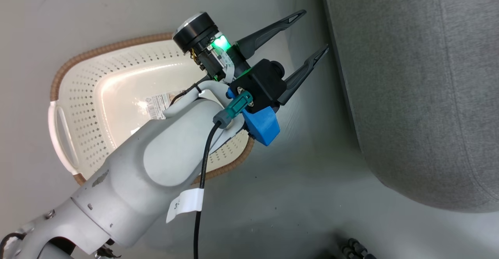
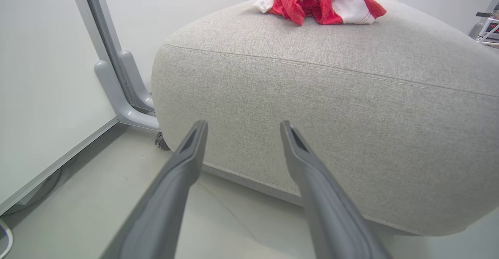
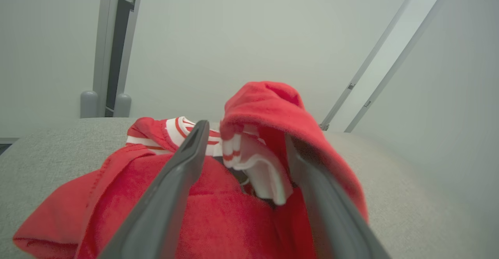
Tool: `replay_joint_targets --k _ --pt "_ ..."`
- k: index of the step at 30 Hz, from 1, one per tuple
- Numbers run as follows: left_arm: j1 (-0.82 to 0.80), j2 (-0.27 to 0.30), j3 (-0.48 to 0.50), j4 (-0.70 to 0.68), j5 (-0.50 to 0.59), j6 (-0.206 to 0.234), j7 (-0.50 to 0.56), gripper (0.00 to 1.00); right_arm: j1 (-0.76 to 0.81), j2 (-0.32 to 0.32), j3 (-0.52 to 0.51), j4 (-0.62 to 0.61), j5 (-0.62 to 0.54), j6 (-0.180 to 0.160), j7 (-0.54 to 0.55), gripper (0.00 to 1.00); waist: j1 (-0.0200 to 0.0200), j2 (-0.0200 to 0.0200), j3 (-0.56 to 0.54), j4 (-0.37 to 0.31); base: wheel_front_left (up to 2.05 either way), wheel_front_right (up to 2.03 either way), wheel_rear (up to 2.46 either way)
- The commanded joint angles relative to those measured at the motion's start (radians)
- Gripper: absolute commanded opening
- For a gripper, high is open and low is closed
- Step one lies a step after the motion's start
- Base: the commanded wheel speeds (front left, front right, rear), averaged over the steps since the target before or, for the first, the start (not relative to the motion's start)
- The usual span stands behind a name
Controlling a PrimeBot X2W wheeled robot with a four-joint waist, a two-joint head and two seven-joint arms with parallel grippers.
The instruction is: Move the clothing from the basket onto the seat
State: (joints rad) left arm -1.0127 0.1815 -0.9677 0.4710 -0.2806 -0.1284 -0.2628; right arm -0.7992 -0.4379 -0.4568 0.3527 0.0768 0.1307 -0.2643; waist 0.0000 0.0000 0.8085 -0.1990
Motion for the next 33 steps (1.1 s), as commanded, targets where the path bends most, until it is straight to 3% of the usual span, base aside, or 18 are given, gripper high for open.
replay_joint_targets --k 1,8,14,23,33 --pt "0.016 -0.002 0.014 -0.007 -0.003 0.005 -0.003 1.00 0.055 0.016 -0.002 -0.024 0.006 0.000 0.000 1.00 0.0000 0.0000 -0.040 -0.004 0.00 0.00 0.00" --pt "0.096 -0.012 0.065 -0.016 -0.013 0.012 -0.003 1.00 0.225 0.081 0.000 -0.107 0.006 0.000 0.000 1.00 0.0000 0.0000 -0.168 -0.007 0.00 0.00 0.00" --pt "0.200 -0.017 0.169 -0.045 -0.030 0.049 -0.003 1.00 0.318 0.122 0.061 -0.188 -0.008 0.000 0.000 1.00 0.0000 0.0000 -0.294 0.013 0.00 0.00 0.00" --pt "0.347 -0.020 0.370 -0.115 -0.004 0.090 -0.003 1.00 0.377 0.158 0.234 -0.241 -0.007 0.000 0.000 1.00 0.0000 0.0000 -0.442 0.080 0.00 0.00 0.00" --pt "0.528 -0.029 0.606 -0.185 0.041 0.099 -0.003 1.00 0.376 0.230 0.443 -0.225 0.003 0.000 0.000 1.00 0.0000 0.0000 -0.566 0.139 0.00 0.00 0.00"
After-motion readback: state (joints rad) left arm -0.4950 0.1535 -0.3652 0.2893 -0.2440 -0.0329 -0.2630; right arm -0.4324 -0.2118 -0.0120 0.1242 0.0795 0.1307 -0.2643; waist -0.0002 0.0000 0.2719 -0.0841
